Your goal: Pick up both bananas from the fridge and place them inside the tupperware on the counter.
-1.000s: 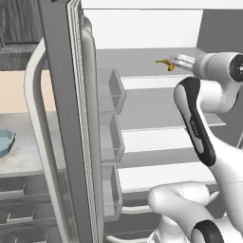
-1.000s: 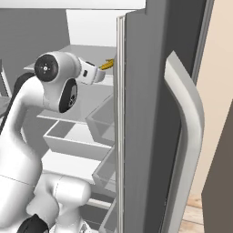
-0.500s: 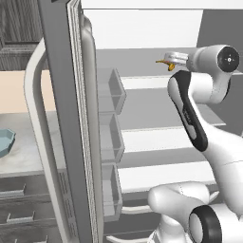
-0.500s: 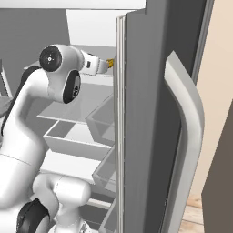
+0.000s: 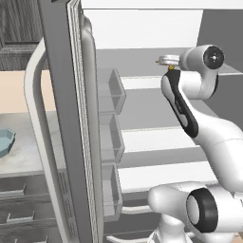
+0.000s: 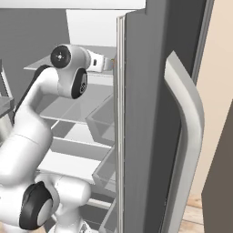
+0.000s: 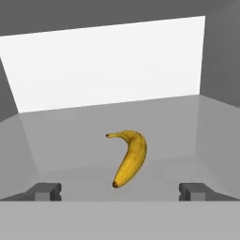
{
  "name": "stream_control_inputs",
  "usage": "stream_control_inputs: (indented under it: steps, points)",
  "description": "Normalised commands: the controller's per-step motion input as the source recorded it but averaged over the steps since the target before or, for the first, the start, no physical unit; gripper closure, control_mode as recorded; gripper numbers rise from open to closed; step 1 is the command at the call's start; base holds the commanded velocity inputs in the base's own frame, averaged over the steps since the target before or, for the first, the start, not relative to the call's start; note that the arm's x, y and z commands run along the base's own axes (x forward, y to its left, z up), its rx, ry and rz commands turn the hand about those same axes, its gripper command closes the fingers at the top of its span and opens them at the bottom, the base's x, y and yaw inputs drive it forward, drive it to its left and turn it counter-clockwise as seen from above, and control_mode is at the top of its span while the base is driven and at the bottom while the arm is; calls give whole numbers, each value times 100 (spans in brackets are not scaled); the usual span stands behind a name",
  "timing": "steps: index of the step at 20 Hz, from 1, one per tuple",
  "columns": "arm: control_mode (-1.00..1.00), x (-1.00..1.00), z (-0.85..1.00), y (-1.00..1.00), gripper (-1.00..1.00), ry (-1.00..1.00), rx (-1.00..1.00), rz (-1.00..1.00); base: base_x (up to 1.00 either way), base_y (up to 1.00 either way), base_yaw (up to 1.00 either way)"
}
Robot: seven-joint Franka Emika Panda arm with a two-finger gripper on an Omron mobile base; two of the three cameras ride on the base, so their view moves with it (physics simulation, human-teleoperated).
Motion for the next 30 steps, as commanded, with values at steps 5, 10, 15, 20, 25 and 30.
stream_control_inputs:
  steps: [5, 10, 15, 20, 25, 30]
  points:
    - [-100, 42, -20, -1, -100, 3, 0, 0, 0, 0, 0]
    - [-100, 42, -10, -2, -100, 1, 0, 0, 0, 0, 0]
    - [-100, 24, -12, -1, -100, 0, 0, 0, 0, 0, 0]
    - [-100, 19, 0, -1, -100, 19, 0, 0, 0, 0, 0]
    - [-100, 17, 0, 0, -100, 28, 0, 0, 0, 0, 0]
    - [-100, 12, 0, 0, -100, 26, 0, 0, 0, 0, 0]
